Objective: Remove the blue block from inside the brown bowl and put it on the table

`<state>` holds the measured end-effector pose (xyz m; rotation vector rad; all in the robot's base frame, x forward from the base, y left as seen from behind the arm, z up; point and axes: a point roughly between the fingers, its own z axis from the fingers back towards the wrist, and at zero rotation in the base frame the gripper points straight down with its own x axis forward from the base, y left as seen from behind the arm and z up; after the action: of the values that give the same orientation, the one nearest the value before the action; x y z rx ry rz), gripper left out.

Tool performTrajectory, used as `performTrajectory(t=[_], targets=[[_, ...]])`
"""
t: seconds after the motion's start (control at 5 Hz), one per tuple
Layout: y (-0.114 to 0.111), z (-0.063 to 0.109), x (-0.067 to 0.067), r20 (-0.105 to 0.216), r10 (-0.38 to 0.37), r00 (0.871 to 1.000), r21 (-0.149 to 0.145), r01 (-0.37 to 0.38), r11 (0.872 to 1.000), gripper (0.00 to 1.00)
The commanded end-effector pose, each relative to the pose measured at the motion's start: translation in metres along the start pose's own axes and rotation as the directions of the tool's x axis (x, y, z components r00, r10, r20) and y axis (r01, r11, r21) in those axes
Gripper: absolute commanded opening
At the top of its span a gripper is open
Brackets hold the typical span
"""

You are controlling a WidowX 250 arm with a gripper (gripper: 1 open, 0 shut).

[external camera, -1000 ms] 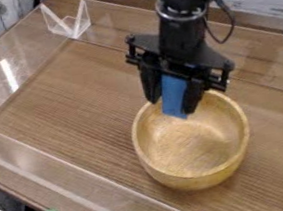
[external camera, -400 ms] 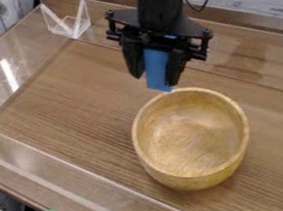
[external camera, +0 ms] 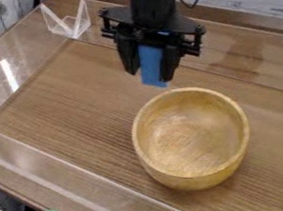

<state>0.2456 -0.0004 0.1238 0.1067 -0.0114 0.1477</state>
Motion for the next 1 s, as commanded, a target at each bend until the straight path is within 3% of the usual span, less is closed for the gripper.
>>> performTrajectory(t=[0.0,0.8], targets=[[0.006,0.011,0.007,0.056,0.014,0.998,-0.008,-0.014,1.0,0.0],[0.024,-0.009,0.019,0.046,0.019,0.999,0.016,-0.019,1.0,0.0]])
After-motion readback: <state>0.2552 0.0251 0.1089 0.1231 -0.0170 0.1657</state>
